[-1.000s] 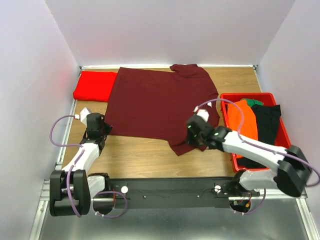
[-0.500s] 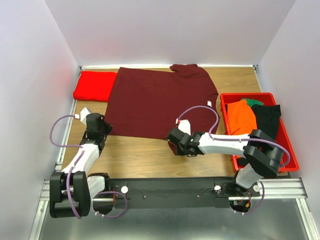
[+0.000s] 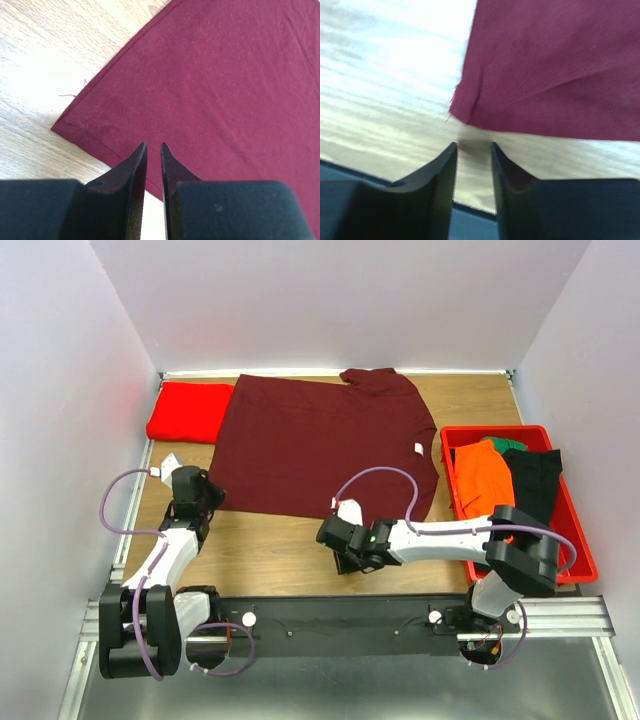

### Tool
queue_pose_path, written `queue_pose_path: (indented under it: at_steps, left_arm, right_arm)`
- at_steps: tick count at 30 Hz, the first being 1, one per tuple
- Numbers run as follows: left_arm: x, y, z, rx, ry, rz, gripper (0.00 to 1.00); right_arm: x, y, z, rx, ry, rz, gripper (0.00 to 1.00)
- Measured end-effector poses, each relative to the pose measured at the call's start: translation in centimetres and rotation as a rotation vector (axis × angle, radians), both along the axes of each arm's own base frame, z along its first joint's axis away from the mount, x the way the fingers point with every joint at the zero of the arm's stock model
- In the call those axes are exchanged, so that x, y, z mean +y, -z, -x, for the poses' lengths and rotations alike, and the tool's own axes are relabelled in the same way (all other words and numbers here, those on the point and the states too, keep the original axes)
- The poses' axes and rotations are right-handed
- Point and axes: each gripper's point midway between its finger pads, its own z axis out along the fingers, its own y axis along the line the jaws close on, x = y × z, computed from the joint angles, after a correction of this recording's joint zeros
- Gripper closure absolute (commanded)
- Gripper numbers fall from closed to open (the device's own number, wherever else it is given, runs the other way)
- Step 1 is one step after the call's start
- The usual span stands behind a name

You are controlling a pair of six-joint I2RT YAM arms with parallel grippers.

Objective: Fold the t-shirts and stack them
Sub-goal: Flatten the tshirt out

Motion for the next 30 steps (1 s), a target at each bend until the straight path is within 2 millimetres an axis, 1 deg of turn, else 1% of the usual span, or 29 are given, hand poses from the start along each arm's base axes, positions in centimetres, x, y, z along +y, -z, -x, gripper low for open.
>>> queue_pose_path:
  at_steps: [1, 4, 5, 7, 8, 10, 11, 12, 13, 14, 16, 17, 19, 24, 30]
  left_arm:
    - [0.0, 0.0, 0.0, 0.0, 0.001, 0.0, 0.76]
    - [-0.1, 0.0, 0.0, 0.0, 0.005, 0.001, 0.76]
    - [-0.1, 0.0, 0.0, 0.0, 0.006, 0.001, 0.76]
    - [-0.2, 0.0, 0.0, -0.001, 0.01, 0.002, 0.76]
    - [-0.2, -0.1, 0.0, -0.002, 0.011, 0.003, 0.76]
    - [-0.2, -0.3, 0.0, -0.01, 0.013, 0.004, 0.76]
    - [-0.3, -0.4, -0.1, -0.014, 0.015, 0.005, 0.76]
    - [-0.3, -0.5, -0.1, -0.016, 0.016, 0.005, 0.77]
    - [-0.4, -0.5, -0.1, -0.016, 0.019, 0.007, 0.77]
    - [-0.4, -0.5, -0.1, -0.016, 0.022, 0.009, 0.77]
    - [-0.5, -0.6, -0.1, -0.019, 0.026, 0.012, 0.77]
    - [-0.5, -0.7, -0.2, -0.02, 0.028, 0.013, 0.77]
    - [-0.5, -1.0, -0.3, -0.028, 0.029, 0.013, 0.77]
    - [-0.6, -1.5, -0.5, -0.045, 0.033, 0.014, 0.78]
    - [-0.7, -1.5, -0.4, -0.044, 0.04, 0.017, 0.78]
  right_arm:
    - [0.1, -0.1, 0.2, 0.006, -0.002, -0.003, 0.47]
    - [0.3, -0.8, 0.1, 0.001, 0.001, -0.01, 0.46]
    - [0.3, -1.4, -0.1, -0.005, 0.008, -0.012, 0.46]
    - [0.1, -3.3, -1.2, -0.049, 0.039, -0.038, 0.48]
    - [-0.1, -3.9, -1.6, -0.061, 0.05, -0.05, 0.48]
    - [-1.2, -5.7, -3.3, -0.103, 0.099, -0.079, 0.5]
    - [-1.7, -6.4, -4.0, -0.12, 0.118, -0.088, 0.53]
    - [-2.4, -7.0, -5.0, -0.15, 0.142, -0.087, 0.55]
    - [-2.9, -7.2, -5.6, -0.164, 0.156, -0.08, 0.57]
    - [-3.3, -7.1, -6.0, -0.177, 0.153, -0.066, 0.61]
    - [-3.6, -6.8, -6.0, -0.186, 0.13, -0.044, 0.66]
    - [-3.8, -6.6, -5.9, -0.187, 0.116, -0.032, 0.72]
    - [-4.2, -6.1, -5.8, -0.189, 0.093, -0.01, 0.75]
    - [-5.2, -4.6, -5.8, -0.187, 0.069, 0.029, 0.76]
    - [-6.6, -1.9, -6.3, -0.167, 0.081, 0.087, 0.76]
